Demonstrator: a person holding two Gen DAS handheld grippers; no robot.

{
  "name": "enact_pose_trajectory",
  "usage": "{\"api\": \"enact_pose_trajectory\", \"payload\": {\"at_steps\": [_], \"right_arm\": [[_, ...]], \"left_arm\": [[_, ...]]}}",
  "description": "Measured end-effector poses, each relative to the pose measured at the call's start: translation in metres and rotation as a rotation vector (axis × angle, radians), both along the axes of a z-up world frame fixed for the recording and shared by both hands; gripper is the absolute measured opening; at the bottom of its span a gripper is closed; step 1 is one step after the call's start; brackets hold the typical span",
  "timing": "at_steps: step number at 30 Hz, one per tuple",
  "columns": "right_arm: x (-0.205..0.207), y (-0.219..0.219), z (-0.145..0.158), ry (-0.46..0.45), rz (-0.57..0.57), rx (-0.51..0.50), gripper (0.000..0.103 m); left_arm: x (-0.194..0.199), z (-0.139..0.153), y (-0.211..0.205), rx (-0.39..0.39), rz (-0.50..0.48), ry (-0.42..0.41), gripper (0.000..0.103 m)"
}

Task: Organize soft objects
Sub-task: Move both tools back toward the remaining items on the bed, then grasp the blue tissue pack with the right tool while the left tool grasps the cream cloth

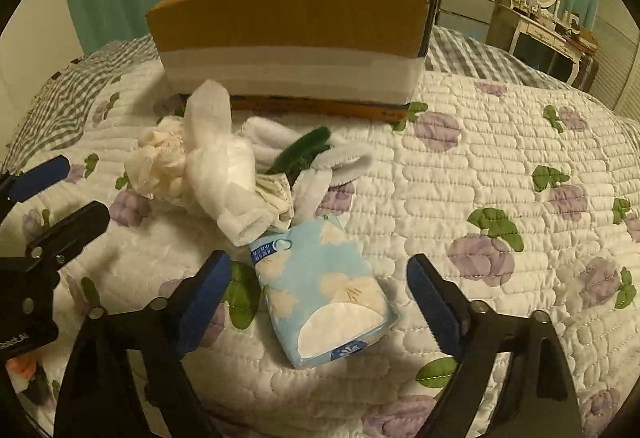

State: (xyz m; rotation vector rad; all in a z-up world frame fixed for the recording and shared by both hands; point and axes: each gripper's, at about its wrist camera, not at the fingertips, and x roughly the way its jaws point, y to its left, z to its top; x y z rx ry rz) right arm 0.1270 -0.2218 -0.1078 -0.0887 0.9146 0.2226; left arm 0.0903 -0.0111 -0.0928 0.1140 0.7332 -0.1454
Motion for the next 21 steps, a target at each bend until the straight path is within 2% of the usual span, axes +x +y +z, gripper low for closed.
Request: {"api": "enact_pose_trajectory", "payload": {"at_steps": [2, 7, 10, 15, 21], "right_arm": [[0.002, 0.001, -0.004, 0.020, 0.004, 0.000, 0.072], [0.001, -0.003, -0.003, 0.035, 0.010, 0.031, 0.059], [-0.008, -0.008, 0.006, 0.018, 0.011, 0.048, 0.057], [-0.028, -0.019, 0.035, -0.072, -0.002, 0.060, 0.057], [-0.015, -0.032, 0.055, -0.126, -0.039, 0.063, 0.057]], "left_arm": [[-0.001, 0.001, 0.001, -0.006, 0.003, 0.001, 0.080], [-0.004, 0.003, 0.004, -0.017, 0.013, 0.007, 0.080], [-0.007, 0.007, 0.003, -0.023, 0.011, 0.009, 0.080], [-0.005, 0.013, -0.007, -0.013, -0.007, 0.007, 0.080], [0.018, 0.008, -0.023, -0.046, -0.036, 0.045, 0.077]]}}
